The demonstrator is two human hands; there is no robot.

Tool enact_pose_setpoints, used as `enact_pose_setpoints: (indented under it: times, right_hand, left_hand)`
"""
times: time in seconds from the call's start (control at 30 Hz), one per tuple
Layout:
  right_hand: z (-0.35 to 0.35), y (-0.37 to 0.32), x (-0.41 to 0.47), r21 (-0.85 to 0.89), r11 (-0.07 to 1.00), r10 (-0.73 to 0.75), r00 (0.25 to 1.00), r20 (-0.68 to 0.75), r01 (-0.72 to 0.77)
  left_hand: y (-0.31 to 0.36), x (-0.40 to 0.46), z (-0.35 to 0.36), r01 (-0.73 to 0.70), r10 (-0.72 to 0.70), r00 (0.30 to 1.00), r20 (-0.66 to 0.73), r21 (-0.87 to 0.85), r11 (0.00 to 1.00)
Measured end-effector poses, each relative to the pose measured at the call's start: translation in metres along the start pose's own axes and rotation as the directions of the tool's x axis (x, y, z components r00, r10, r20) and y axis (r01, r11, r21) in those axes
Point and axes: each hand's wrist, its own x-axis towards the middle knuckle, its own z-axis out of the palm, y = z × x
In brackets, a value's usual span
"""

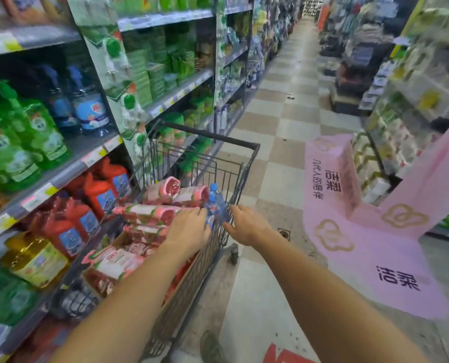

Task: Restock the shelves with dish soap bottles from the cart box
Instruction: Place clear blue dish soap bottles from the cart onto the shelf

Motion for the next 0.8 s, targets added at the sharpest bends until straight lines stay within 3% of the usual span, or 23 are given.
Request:
enact_pose_setpoints:
  times: [0.3,0.57,0.8]
  right_hand:
    - [0.001,0.034,0.163,0.07,0.997,0.018,0.992,0.128,-0.027]
    - [0.038,0.05,0.241,0.192,0.974,0.076,0.972,0.224,-0.121]
    - [0.082,0.053,0.294,0.405,0.81,0.35,0.904,0.245,-0.423]
  left_hand:
    - [-0.048,0.132,0.056,0.085,-0.08,0.989,0.125,-0.039,0.996]
    - [-0.068,0.184,0.101,0.175,-0.156,0.948,0.278,-0.043,0.984]
    - [-0.07,0.208,0.144,0.301,-0.237,0.895,0.377,-0.122,0.946]
